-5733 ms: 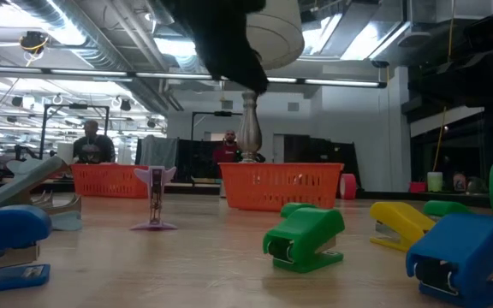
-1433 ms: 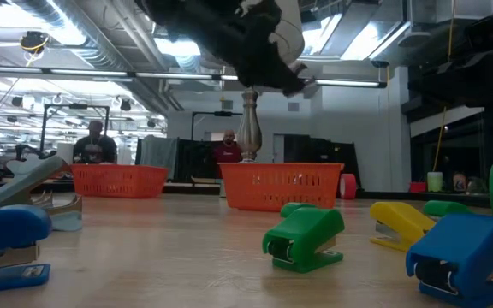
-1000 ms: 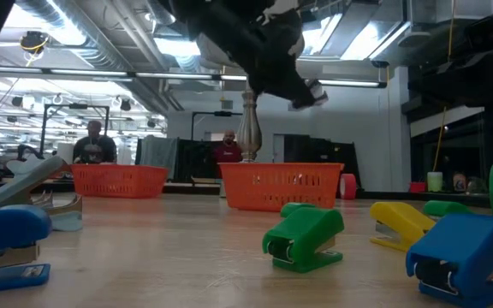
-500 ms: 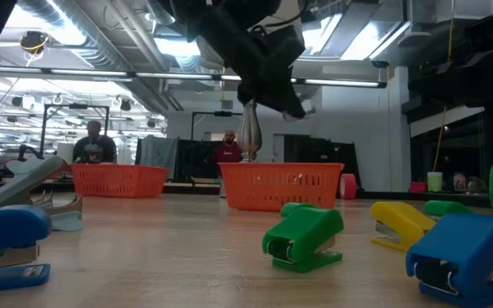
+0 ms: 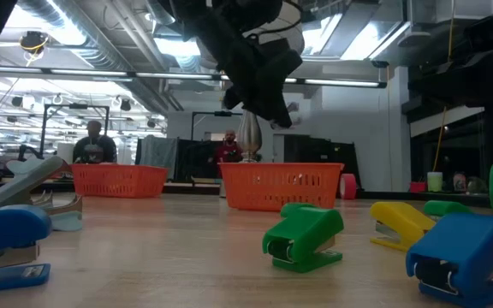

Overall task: Pick and place Stapler, Stapler remover, tape
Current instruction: Put the purple staple remover into the middle orange bin, then put the blue staple remover into the middle orange bin

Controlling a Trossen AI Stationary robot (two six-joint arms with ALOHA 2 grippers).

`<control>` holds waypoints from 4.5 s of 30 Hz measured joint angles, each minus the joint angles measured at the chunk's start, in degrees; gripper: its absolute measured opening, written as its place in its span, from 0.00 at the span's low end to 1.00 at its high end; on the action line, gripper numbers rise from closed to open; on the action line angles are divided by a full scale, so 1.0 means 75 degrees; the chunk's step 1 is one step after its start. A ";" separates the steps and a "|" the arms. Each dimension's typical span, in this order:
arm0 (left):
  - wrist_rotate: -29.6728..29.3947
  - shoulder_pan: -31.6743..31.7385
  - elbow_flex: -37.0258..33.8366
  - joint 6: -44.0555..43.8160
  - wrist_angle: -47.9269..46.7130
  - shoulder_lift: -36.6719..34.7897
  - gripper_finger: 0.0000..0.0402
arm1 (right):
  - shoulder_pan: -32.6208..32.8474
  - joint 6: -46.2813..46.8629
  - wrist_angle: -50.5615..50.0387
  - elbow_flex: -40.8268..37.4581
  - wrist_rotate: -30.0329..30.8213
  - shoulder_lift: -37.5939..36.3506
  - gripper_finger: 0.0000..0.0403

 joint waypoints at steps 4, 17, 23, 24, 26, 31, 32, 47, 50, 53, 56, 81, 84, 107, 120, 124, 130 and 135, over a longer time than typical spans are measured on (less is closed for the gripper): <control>0.0003 -0.0053 -0.0006 -0.0166 -0.0020 0.0030 0.10 | -0.0001 0.0000 -0.0001 0.0000 0.0000 0.0000 0.26; 0.1195 -0.0691 -0.0014 0.0004 -0.0062 0.0359 0.11 | 0.0001 -0.0002 0.0002 0.0000 0.0000 0.0000 0.26; 0.1268 -0.0922 -0.0020 0.0404 -0.0164 0.0612 0.11 | 0.0000 0.0000 0.0002 0.0000 0.0000 0.0001 0.26; 0.1271 -0.0941 -0.0020 0.0440 -0.0153 0.0612 0.10 | -0.0001 -0.0001 0.0002 0.0000 0.0000 0.0001 0.26; 0.1237 -0.0967 -0.0012 0.0243 0.0164 0.0645 0.10 | -0.0001 0.0000 0.0002 0.0000 0.0000 0.0001 0.26; 0.1001 -0.0965 -0.0003 -0.2038 0.1133 0.0648 0.13 | 0.0000 0.0000 0.0002 0.0000 0.0000 0.0001 0.26; 0.0858 -0.0959 -0.0003 -0.2592 0.1174 0.0644 0.13 | 0.0001 0.0000 0.0002 0.0000 0.0000 0.0001 0.26; 0.0180 -0.1452 -0.0006 -0.5133 0.1545 0.1329 0.13 | 0.0001 -0.0003 0.0005 0.0000 0.0000 0.0001 0.26; 0.0175 -0.1448 -0.0020 -0.5216 0.1517 0.1428 0.13 | -0.0001 0.0000 0.0000 0.0000 0.0000 0.0001 0.26; 0.0171 -0.1352 -0.0012 -0.5179 0.1635 0.1437 0.12 | 0.0000 0.0000 0.0002 0.0000 0.0000 -0.0001 0.26; 0.0168 -0.1270 -0.0012 -0.5290 0.1626 0.1440 0.12 | 0.0001 0.0000 0.0002 0.0000 0.0000 -0.0001 0.26; 0.0120 -0.0989 -0.0003 -0.4074 0.0890 0.0841 0.31 | 0.0000 -0.0002 0.0003 0.0000 0.0000 -0.0001 0.26; 0.0123 -0.0998 -0.0003 -0.3915 0.0844 0.0741 0.33 | 0.0001 -0.0002 0.0005 0.0000 0.0000 -0.0001 0.26; 0.2148 -0.1501 -0.0006 -0.1929 -0.0320 -0.0219 0.35 | -0.0001 0.0000 0.0002 0.0000 0.0000 -0.0001 0.26; 0.2394 -0.2213 -0.0006 -0.0819 -0.4003 -0.0629 0.35 | -0.0001 -0.0002 0.0002 0.0000 0.0000 -0.0001 0.26; 0.2376 -0.2550 -0.0193 -0.1024 -0.5086 -0.0590 0.35 | -0.0001 0.0000 0.0002 0.0000 0.0000 -0.0001 0.26; 0.2384 -0.3227 -0.0672 -0.1490 -0.5345 -0.0573 0.35 | 0.0000 0.0000 0.0002 0.0000 0.0000 -0.0001 0.26; 0.2365 -0.3652 -0.0766 -0.1961 -0.5494 -0.0571 0.35 | 0.0001 0.0000 0.0002 0.0000 0.0000 0.0000 0.26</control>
